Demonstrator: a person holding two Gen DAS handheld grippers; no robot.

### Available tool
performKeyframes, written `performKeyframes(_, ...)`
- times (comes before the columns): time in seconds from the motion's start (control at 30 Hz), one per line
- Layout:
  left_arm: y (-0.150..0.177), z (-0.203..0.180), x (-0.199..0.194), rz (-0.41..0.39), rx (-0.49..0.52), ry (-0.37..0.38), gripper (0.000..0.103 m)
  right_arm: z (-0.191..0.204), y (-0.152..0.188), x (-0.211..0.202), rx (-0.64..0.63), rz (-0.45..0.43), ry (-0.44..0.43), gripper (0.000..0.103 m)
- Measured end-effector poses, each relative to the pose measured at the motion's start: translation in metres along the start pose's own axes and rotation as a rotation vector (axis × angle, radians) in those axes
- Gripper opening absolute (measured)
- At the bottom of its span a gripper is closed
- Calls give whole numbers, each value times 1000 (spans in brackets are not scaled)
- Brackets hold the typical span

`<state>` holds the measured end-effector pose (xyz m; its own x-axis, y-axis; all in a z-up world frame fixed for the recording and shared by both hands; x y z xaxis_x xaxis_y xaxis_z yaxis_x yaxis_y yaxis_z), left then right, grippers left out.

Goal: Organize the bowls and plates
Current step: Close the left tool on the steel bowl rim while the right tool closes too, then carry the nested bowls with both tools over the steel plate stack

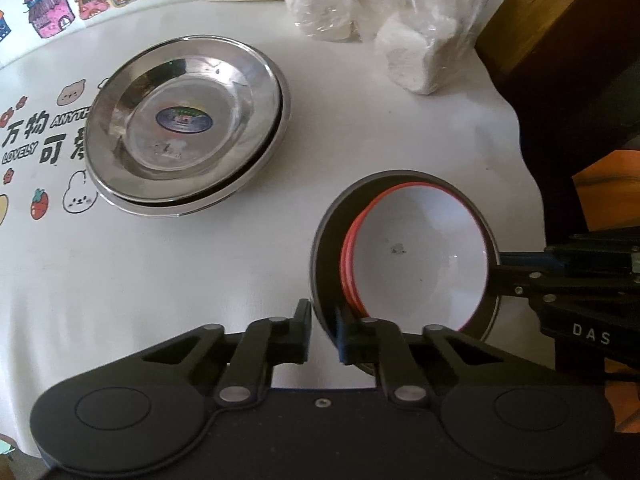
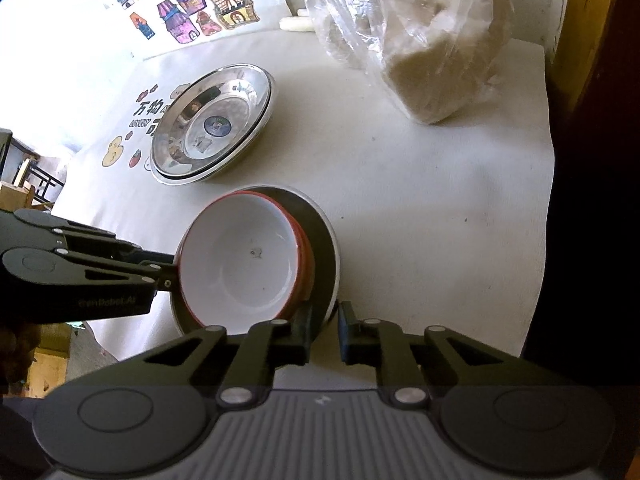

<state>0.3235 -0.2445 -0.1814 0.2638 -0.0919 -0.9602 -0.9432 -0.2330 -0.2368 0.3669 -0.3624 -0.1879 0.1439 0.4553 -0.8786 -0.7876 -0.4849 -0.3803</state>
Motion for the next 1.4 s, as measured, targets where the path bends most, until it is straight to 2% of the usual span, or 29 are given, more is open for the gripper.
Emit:
performKeyframes(0.37,-2,4,-2,5,-23,33,12,-7,1,0,72,14,-36,15)
performKeyframes(0.83,-8,8,-7,-10,-24,65,10,-3,4,-4,101,14,-27,15)
performKeyframes(1.4,-33,23,-17,-23,51,100,10,7,-13,-5,168,-36,-6,15)
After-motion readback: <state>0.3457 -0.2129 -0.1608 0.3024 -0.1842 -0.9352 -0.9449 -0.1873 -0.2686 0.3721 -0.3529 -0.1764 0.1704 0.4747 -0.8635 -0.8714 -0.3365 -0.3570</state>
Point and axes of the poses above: each gripper's, at about its wrist camera, not at the fingertips, and x roughly the way its jaws point, z to its left, y to its underside, the point moved 9 cm from there along x, roughly the way its jaws point, and after that the axes turned 1 degree about -x, right-handed, at the moved point
